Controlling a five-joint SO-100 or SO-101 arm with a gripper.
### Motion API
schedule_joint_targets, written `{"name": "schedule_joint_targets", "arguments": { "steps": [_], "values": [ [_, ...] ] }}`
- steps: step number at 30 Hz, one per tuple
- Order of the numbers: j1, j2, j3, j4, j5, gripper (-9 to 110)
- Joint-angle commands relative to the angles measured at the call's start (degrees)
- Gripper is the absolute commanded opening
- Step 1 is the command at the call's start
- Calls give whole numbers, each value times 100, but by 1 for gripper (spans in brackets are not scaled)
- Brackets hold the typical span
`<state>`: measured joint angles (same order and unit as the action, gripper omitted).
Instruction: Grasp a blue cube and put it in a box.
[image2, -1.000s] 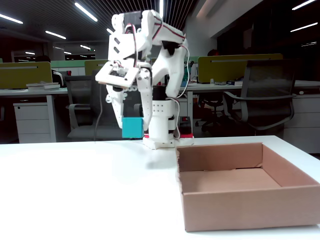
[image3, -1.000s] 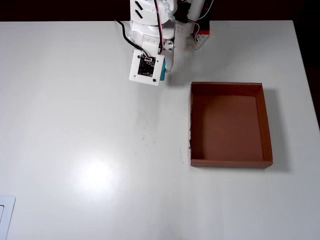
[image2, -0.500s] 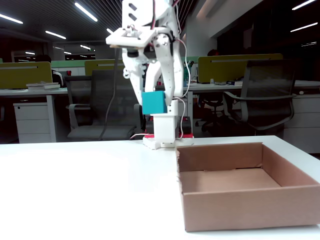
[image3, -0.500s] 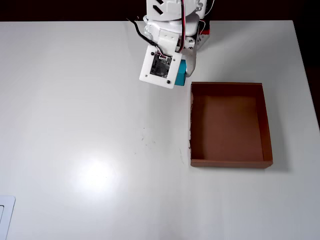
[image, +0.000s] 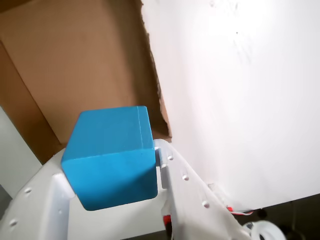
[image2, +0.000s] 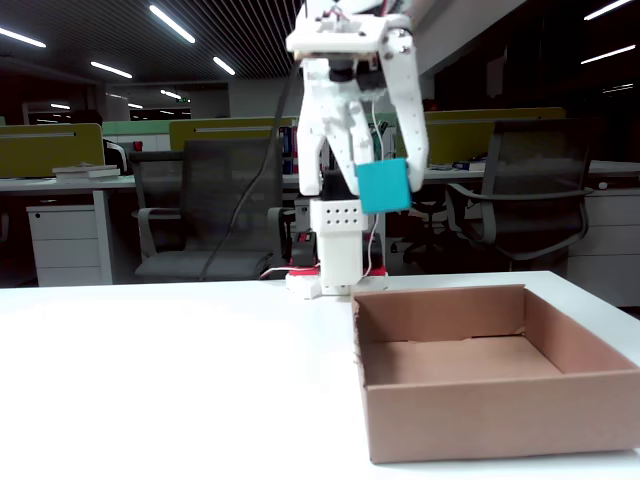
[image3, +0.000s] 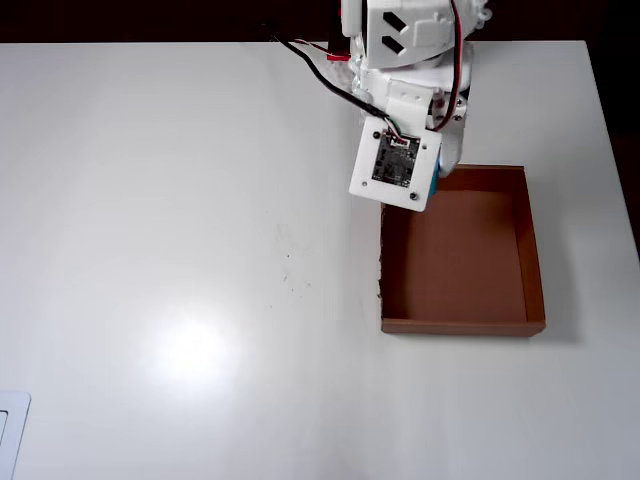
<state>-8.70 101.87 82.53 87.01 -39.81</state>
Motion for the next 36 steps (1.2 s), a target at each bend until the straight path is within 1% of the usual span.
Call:
{"name": "schedule_joint_targets", "arguments": {
  "steps": [1, 8, 15, 28, 36],
  "values": [
    [-264, -132, -431, -18, 193, 12],
    [-606, -809, -747, -246, 545, 12],
    [-826, -1433, -844, -659, 686, 12],
    [-1151, -2320, 105, -1934, 782, 12],
    [-1178, -2443, 773, -2619, 791, 11]
  ]
}}
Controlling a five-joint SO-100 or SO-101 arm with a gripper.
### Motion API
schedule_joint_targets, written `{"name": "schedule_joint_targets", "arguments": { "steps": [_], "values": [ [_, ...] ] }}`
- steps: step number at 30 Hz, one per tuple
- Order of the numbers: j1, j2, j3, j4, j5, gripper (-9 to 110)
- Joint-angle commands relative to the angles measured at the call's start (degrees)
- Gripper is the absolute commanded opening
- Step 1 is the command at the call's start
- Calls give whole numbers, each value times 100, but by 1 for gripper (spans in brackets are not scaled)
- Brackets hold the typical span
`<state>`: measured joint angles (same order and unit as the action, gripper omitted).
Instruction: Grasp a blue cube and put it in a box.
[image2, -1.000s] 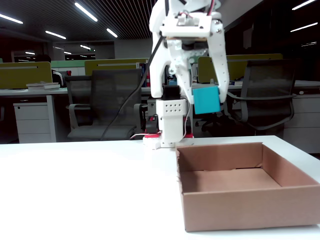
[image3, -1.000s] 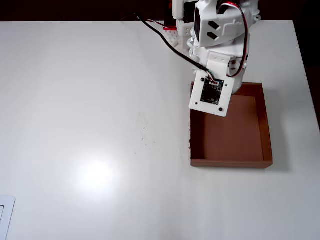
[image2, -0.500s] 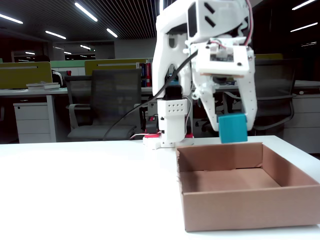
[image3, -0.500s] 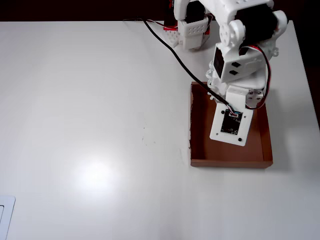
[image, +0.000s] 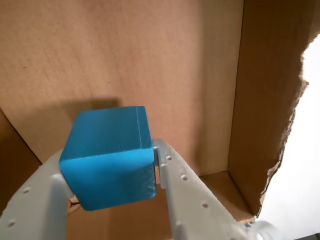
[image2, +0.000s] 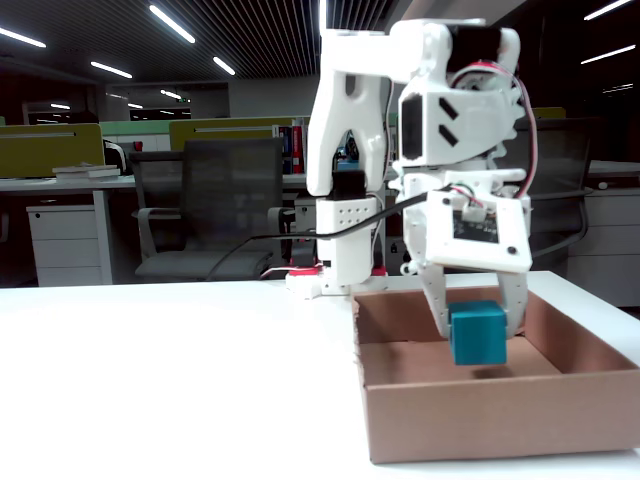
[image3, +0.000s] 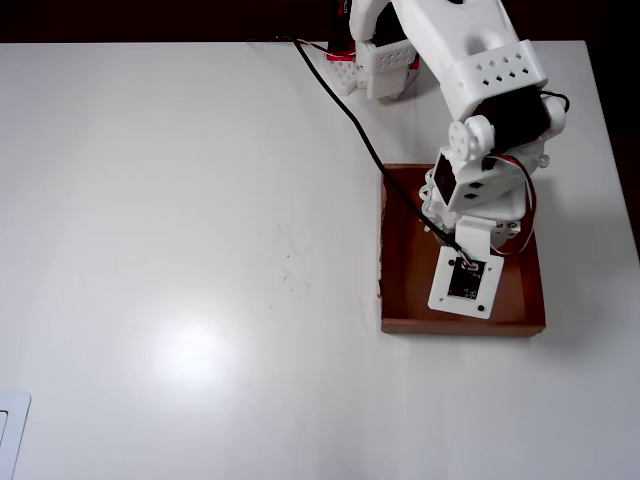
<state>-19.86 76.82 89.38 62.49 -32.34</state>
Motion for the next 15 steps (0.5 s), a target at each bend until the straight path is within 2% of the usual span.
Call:
{"name": "schedule_joint_targets", "arguments": {
  "steps": [1, 10, 15],
  "values": [
    [-70, 62, 202, -237, 44, 11],
    [-53, 44, 729, -598, 44, 12],
    [9, 70, 729, -589, 44, 19]
  ]
}}
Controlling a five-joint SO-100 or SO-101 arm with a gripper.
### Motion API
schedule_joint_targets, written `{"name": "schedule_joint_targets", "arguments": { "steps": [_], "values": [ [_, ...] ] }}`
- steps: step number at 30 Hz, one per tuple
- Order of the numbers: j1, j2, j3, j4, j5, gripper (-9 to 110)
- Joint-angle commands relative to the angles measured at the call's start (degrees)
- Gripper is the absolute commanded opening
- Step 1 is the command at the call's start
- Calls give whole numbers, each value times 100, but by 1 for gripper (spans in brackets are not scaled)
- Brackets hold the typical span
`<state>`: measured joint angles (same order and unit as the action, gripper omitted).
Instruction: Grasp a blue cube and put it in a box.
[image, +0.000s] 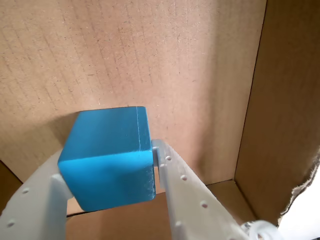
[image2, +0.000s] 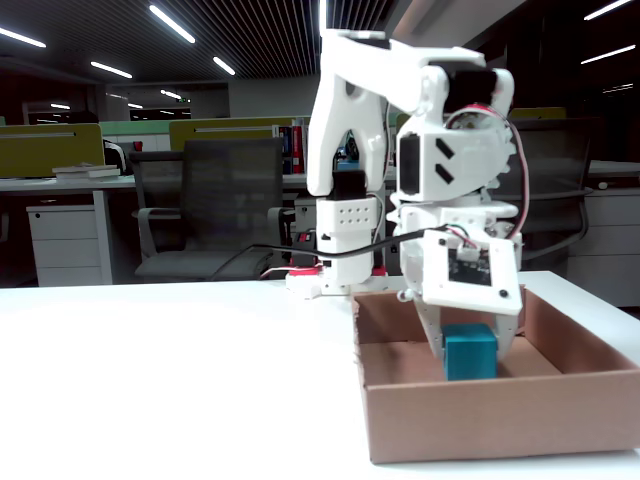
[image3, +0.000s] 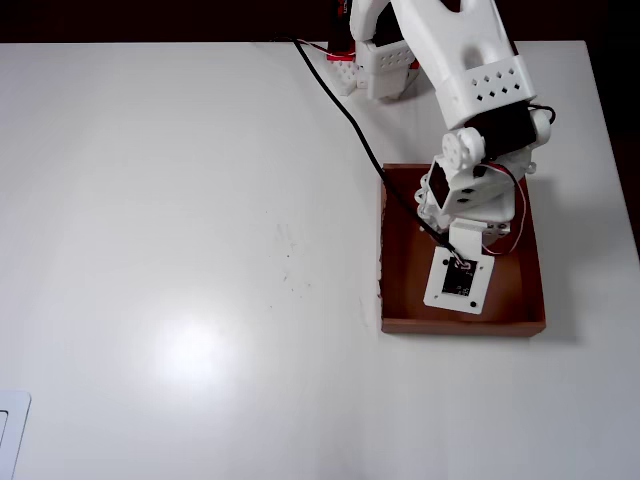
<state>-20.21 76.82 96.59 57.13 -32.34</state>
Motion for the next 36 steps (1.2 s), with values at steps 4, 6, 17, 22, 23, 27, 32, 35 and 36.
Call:
{"name": "schedule_joint_targets", "arguments": {
  "steps": [4, 6, 17, 22, 23, 27, 32, 35, 36],
  "values": [
    [97, 202, 0, 9, 18, 28],
    [114, 308, 0, 70, -9, 30],
    [211, 1670, 255, 510, -53, 31],
    [229, 2522, 545, 914, -264, 31],
    [255, 2698, 633, 976, -360, 31],
    [378, 3489, 1055, 1090, -712, 26],
    [668, 4491, 1679, 1028, -1090, 18],
    [826, 5027, 2057, 923, -1204, 14],
    [870, 5203, 2206, 879, -1248, 14]
  ]
}}
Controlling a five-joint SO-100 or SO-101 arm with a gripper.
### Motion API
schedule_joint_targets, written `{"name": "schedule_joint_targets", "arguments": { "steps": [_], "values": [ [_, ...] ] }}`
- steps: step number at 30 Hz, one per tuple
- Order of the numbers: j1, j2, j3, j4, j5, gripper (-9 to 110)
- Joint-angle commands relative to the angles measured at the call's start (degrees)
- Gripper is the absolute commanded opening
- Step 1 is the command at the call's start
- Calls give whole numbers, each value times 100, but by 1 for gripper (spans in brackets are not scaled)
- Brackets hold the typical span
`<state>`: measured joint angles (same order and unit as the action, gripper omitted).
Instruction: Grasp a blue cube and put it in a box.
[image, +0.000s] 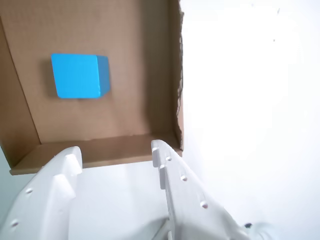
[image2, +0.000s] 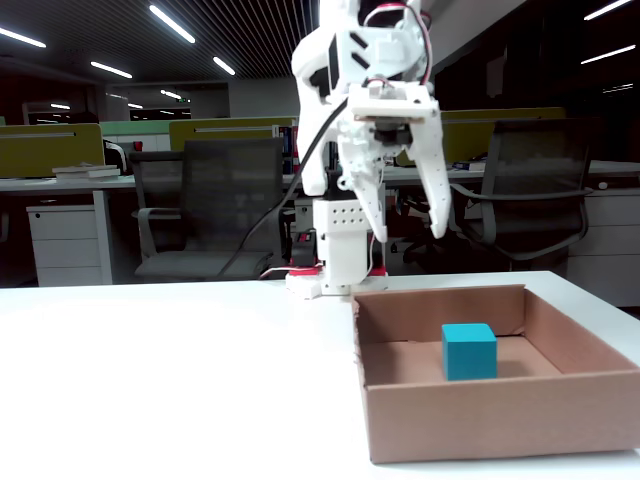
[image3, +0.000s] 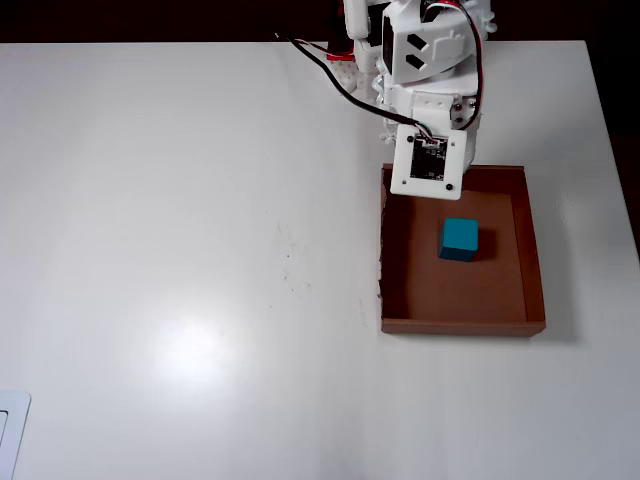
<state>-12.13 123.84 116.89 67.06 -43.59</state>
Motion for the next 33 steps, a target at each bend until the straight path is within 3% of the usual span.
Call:
{"name": "schedule_joint_targets", "arguments": {
  "steps": [1, 14, 20, 33],
  "values": [
    [79, 686, 343, -149, -176, 14],
    [-431, 2733, 2268, -492, -413, 13],
    [-527, 4658, 3806, -738, -501, 13],
    [-563, 5845, 5256, -1169, -439, 13]
  ]
}}
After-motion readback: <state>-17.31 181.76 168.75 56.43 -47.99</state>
